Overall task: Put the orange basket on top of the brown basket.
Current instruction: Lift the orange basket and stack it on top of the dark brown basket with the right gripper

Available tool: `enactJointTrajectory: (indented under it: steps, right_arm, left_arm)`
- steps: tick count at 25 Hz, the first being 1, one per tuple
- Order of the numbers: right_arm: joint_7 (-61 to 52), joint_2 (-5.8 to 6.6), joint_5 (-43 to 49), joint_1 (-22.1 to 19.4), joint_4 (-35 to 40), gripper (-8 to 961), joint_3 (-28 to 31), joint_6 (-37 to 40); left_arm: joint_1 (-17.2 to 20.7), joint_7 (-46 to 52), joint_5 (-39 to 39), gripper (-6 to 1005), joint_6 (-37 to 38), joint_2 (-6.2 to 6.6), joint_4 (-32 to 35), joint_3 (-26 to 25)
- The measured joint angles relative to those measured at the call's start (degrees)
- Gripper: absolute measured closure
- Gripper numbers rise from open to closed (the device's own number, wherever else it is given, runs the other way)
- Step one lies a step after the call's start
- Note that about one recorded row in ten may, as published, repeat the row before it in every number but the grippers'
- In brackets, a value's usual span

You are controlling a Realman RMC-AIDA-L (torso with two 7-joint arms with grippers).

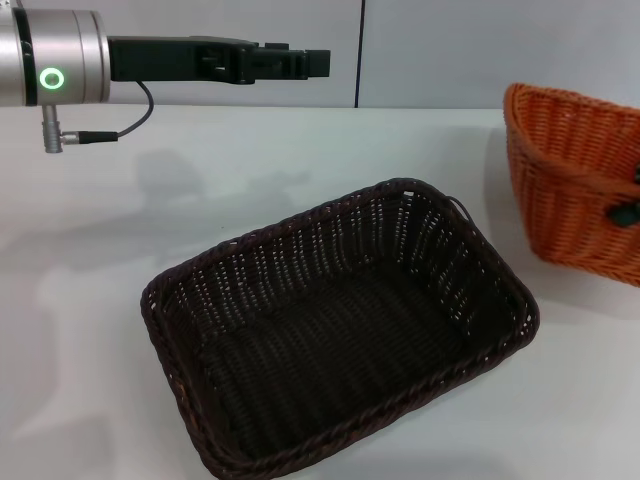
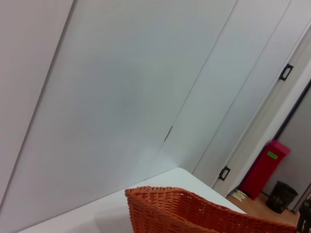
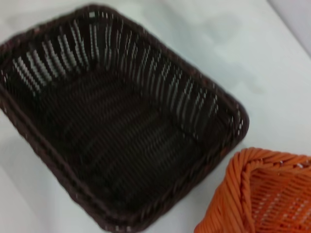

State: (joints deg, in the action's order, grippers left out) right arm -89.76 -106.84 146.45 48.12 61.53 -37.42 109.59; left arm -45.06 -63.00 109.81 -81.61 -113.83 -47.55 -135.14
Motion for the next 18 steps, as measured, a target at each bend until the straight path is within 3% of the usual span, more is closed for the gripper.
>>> enactJointTrajectory:
  steps: [9,18]
  right_arm:
    - [-2.83,-0.61,-6.91,0.33,4.69,799,-0.61,4.23]
    - [-8.04,-1.17,-10.62,3.20,8.94,799,-2.93,6.50]
  left_arm:
    - [-0.59,-0.88,0.30,180,0.24,0.17,0.50,0.22]
    - [-0.64,-2.06,0.38,181,0.77,0.19,0.62,0.23]
